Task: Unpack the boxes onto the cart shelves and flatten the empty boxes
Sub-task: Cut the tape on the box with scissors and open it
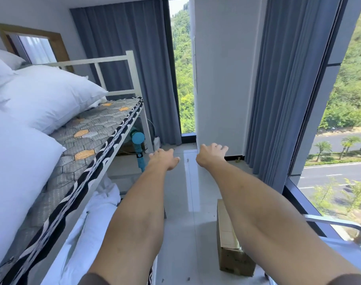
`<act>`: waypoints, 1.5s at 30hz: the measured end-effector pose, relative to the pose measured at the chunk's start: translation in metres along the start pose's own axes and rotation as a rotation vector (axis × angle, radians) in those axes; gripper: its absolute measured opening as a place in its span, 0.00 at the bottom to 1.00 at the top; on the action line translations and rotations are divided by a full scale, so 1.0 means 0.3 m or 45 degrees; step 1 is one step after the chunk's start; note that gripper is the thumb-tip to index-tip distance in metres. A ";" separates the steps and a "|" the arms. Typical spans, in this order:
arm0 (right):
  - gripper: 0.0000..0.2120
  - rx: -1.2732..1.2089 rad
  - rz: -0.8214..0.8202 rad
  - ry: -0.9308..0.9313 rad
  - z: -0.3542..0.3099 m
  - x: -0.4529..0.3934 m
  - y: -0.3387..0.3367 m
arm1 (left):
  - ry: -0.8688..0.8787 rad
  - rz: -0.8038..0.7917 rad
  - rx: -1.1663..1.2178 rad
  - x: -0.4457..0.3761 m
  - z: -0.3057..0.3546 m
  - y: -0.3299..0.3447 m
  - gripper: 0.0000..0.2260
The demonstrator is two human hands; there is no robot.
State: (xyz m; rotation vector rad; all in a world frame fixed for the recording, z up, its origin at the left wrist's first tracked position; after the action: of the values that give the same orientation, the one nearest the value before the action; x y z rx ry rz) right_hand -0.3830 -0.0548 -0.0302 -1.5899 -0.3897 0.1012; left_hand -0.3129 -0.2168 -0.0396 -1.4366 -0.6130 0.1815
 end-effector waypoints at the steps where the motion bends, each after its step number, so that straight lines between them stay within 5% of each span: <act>1: 0.15 0.003 -0.002 0.001 -0.010 -0.049 -0.007 | 0.006 -0.006 0.004 -0.047 0.005 -0.015 0.25; 24: 0.19 0.063 -0.111 -0.090 -0.304 -1.351 0.004 | -0.102 -0.096 0.013 -1.288 -0.016 -0.160 0.24; 45: 0.19 0.175 -0.346 -0.288 -0.881 -2.141 0.330 | -0.192 -0.256 0.118 -2.178 -0.411 0.041 0.22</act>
State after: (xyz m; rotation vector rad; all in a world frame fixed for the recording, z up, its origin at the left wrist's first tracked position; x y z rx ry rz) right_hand -0.8861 -0.5048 -0.2214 -1.3809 -0.7557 0.0972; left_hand -0.7941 -0.6305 -0.2387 -1.2707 -0.8576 0.1578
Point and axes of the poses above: each hand's wrist, its own x-axis away from the middle knuckle, its own y-axis out of the palm, z = x × y, the point moved 7 cm from there along -x, towards the middle knuckle, and after that the axes turned 10 degrees about -z, right-handed, at the moved point
